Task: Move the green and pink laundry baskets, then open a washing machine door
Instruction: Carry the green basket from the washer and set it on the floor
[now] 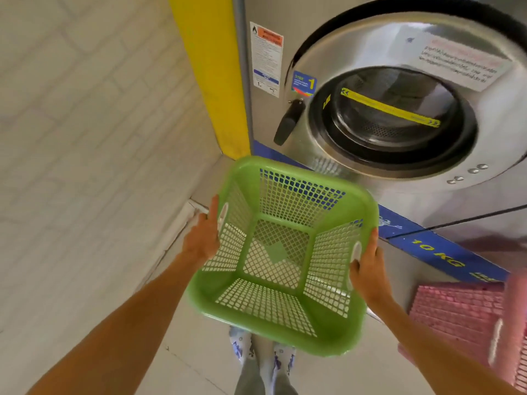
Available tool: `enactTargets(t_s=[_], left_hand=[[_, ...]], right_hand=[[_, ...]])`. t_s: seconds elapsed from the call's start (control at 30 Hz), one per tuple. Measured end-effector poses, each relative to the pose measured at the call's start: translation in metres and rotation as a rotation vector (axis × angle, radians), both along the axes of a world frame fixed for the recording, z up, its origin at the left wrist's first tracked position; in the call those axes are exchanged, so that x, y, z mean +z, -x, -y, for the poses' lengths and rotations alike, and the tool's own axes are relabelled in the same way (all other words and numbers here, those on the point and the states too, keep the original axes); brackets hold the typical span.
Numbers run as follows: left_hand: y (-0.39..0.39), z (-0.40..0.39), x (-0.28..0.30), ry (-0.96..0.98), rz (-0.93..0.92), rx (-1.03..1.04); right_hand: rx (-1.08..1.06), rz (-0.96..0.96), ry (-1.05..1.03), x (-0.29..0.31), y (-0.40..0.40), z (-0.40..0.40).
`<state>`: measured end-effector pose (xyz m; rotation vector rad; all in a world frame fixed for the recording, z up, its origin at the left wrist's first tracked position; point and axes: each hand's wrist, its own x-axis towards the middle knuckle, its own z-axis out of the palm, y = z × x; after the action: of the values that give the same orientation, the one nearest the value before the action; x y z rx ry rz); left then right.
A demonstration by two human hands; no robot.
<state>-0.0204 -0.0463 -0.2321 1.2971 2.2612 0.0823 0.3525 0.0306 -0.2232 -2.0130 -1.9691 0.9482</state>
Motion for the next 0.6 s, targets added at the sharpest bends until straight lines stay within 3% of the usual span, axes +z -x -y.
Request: enactTargets(t_s=[0.37, 0.6], left_hand=[[0.034, 0.180, 0.042, -0.120, 0.004, 0.396], [0.060, 0.330, 0.057, -0.174, -0.051, 0.644]], right_hand=[[0.431, -0.089, -0.186, 0.021, 0.099, 0.031], [0.670, -0.070, -0.187, 0.040, 0.199, 0.103]])
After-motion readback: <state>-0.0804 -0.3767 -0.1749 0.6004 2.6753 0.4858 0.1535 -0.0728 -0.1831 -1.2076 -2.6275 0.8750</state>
